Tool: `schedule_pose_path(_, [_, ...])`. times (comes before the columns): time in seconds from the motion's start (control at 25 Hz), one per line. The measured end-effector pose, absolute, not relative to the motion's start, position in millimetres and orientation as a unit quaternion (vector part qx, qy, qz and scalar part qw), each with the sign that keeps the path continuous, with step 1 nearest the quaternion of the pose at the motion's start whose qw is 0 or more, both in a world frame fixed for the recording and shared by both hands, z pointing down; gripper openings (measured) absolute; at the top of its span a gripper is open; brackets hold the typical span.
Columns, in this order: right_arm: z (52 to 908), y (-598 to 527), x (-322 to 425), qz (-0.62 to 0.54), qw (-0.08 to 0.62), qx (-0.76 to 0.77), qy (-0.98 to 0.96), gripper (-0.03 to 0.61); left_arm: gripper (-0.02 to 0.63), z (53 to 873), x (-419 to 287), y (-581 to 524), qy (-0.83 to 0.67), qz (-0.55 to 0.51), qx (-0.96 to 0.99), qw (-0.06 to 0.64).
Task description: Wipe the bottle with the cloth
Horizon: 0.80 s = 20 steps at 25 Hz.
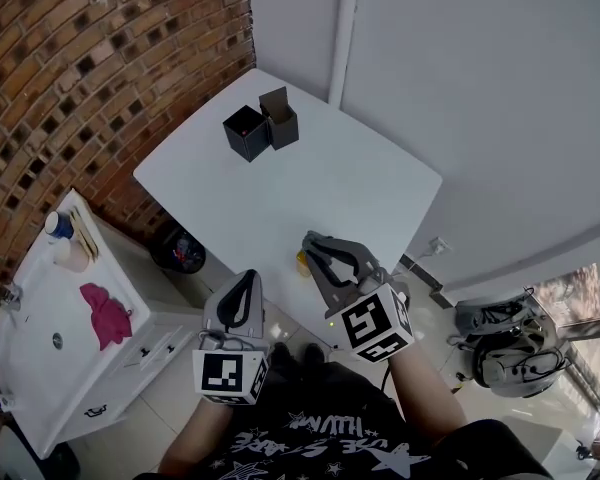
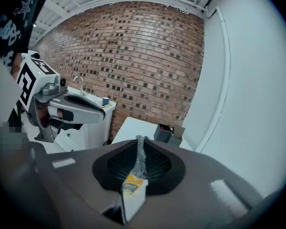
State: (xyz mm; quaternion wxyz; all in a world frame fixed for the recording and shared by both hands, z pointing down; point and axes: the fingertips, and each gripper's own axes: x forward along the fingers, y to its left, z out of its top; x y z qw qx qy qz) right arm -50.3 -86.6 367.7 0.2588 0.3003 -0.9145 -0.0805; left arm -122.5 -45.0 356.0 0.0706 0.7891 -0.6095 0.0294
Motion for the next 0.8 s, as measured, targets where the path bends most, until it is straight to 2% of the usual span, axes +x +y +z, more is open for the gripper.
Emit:
schedule_pose_path(0.32, [370,-66,-56,-0.071,0.271,0.262,-0.923,0.04,0.005,362,-113,-52,-0.594,0.022,0.801,0.075])
schedule_pose_path(0.48, [361,-58,-56,-0.062,0.227,0.265,-0.935,0.04,0.005,358,-113,-53,-0.594,0.026,0.801,0.073])
schedule_pose_path(0.64, [338,-54,-41,-0.114,0.16,0.307,-0.931,0.04,0.005,360,-119,-55,-0.597,0.033,0.799,0.065])
schedule_pose_path(0.8, [361,-33,-30,-0.152,0.165,0.298,-0.928,0.041,0.005,366,-122,-53,-0.601,0.039,0.796,0.065])
